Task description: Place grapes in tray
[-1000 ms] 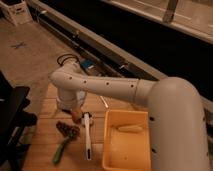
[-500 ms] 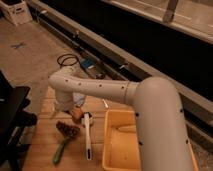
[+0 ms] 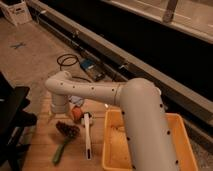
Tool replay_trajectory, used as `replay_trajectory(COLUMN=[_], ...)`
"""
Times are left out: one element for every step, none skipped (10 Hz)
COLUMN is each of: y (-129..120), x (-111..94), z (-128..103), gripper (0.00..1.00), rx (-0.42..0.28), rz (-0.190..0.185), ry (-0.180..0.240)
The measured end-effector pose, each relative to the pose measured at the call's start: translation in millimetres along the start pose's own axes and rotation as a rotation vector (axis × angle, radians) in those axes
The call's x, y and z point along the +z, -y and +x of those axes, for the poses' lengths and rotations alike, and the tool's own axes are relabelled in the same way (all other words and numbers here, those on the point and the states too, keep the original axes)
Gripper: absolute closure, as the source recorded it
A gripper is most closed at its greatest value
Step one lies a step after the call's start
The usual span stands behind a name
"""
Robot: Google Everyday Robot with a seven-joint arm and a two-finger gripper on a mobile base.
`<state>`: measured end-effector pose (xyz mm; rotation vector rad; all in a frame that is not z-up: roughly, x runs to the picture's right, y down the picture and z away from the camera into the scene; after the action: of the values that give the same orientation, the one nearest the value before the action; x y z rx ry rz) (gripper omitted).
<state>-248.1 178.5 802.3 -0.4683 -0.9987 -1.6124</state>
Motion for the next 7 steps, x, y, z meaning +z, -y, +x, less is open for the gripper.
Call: replay_trajectory(y=[-1,-3,-6,-7,-8,-10,-14], x=[6,13,20,25,29,34,37], z=[0,-2,-6,-9,-11,-15,-18], gripper=[0.20,0.20,0.20,0.20,0.20,0.20,0.20], rx=[-0.001,0.003,0.011,0.020,0.028,0.040,0.054], rz=[0.007,0.015,0.022,0.032,0.038,0.046,0.055], ry=[0.012,0.030,0.048,0.059,0.067,0.080,0.089])
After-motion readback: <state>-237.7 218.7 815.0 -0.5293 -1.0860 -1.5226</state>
